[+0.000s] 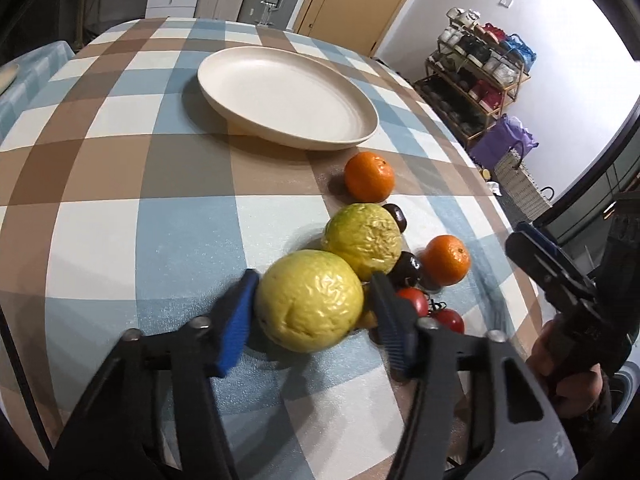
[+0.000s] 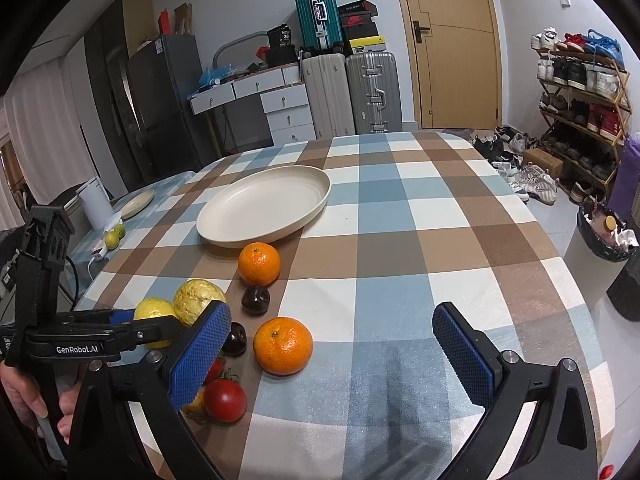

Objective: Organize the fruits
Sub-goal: 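Grasp the large yellow pomelo with the left tool while the right tool grasps an orange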

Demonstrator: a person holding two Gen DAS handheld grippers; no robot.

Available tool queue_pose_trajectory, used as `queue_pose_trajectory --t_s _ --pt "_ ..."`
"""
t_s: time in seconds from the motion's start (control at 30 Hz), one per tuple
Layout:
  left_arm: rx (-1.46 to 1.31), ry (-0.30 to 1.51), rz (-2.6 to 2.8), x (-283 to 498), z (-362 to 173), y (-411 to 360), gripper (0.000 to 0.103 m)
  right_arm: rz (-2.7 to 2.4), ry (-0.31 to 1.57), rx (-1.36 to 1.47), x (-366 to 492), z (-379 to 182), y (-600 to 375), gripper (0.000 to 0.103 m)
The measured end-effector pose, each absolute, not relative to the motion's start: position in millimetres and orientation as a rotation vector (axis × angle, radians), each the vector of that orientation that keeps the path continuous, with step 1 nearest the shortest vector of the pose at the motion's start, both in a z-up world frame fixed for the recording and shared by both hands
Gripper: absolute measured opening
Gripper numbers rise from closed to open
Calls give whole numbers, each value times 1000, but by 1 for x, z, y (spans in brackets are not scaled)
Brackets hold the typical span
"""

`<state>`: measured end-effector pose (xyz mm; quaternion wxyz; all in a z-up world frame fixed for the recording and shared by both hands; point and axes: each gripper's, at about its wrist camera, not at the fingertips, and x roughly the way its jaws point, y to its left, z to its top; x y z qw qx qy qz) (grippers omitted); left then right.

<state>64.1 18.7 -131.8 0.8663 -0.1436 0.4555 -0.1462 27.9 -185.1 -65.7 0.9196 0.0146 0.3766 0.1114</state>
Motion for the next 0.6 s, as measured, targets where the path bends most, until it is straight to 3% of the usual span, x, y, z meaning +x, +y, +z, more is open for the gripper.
queue_pose_trajectory --t_s 0.53,0.6 --pt "-345 899 -310 55 -121 43 48 332 865 145 35 -77 -188 103" --pt "-344 887 -303 55 -117 48 48 335 885 155 37 -81 -187 96"
